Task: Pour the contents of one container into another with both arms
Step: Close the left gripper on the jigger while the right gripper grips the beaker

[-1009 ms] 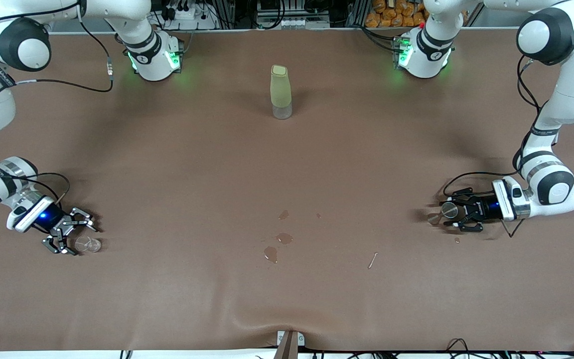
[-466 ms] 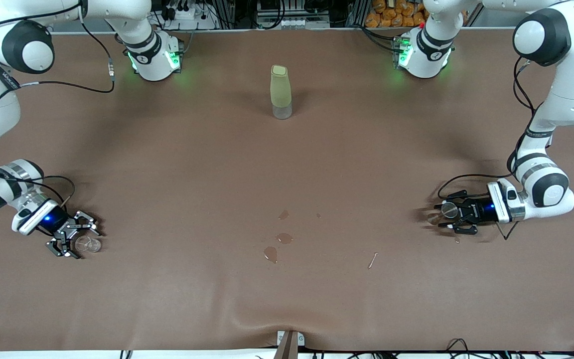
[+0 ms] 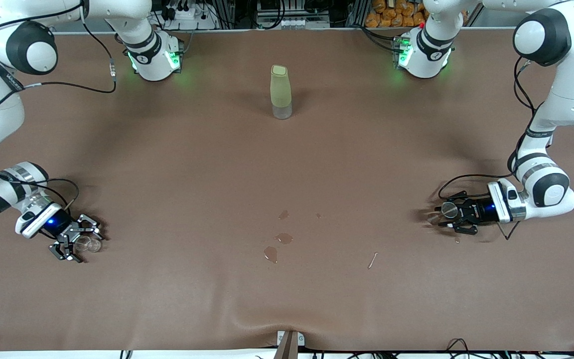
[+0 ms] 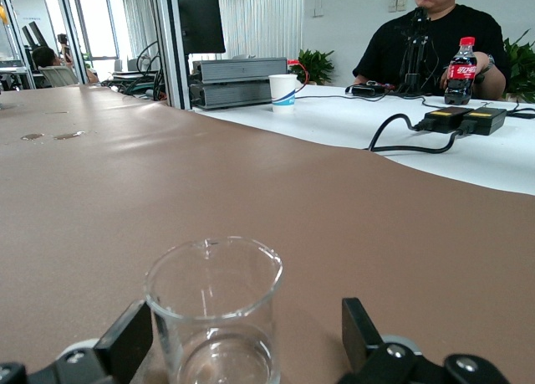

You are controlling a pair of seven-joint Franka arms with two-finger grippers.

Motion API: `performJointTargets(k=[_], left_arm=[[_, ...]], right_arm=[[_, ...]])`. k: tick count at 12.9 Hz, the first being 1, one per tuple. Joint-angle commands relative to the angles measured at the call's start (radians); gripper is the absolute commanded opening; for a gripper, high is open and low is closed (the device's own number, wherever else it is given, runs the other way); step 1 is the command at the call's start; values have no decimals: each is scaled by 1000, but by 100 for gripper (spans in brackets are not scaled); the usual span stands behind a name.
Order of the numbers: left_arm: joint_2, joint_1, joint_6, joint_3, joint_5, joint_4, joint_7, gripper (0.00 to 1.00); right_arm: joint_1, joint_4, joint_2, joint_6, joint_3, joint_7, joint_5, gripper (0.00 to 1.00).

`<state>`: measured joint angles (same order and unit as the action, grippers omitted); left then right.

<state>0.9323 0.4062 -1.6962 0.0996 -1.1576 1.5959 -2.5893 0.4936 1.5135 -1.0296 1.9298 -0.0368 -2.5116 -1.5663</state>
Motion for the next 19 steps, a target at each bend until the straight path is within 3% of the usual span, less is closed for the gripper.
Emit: performJointTargets(k=[1,4,6,7,8,9,12,13,14,15,19], left_arm=[[7,5,-2,0,-14,-5,-20,42],[7,3,-2,0,-17,-5,-11,39],[5,3,-2,0,-21,-5,-9,38],[5,3,-2,0,-22,-5,-9,35],[5,2,-2,0,-22,-5,-9,35],[5,-3,-2,0,-22,-7,-11,35],[5,-4,-3,0,-24,-7,-15,29],[7,-4,-2,0,-24,-5,-17,23],[7,-3,-2,0,-22,-7,-23,8],[2,0,-2,0,-8,-7,-28,0],[-7,-35,-2,0,-5,-14,23,0]], right_arm=[[-4,-24,-23,6,0,-9,-27,100],[-16,-24,-32,6,0,-7,-52,98],[-27,-24,-36,6,0,-7,-64,54],[-29,-24,-36,6,0,-7,-64,25],[-30,-24,-36,6,0,-9,-63,5],[-30,-24,-36,5,0,-10,-63,0],[-30,-24,-36,6,0,-24,-63,0],[-30,-24,-36,5,0,-24,-63,0],[-30,-24,-36,3,1,-26,-61,0],[-32,-26,-35,3,0,-29,-57,0],[-55,-44,-33,-5,0,-30,-58,0]])
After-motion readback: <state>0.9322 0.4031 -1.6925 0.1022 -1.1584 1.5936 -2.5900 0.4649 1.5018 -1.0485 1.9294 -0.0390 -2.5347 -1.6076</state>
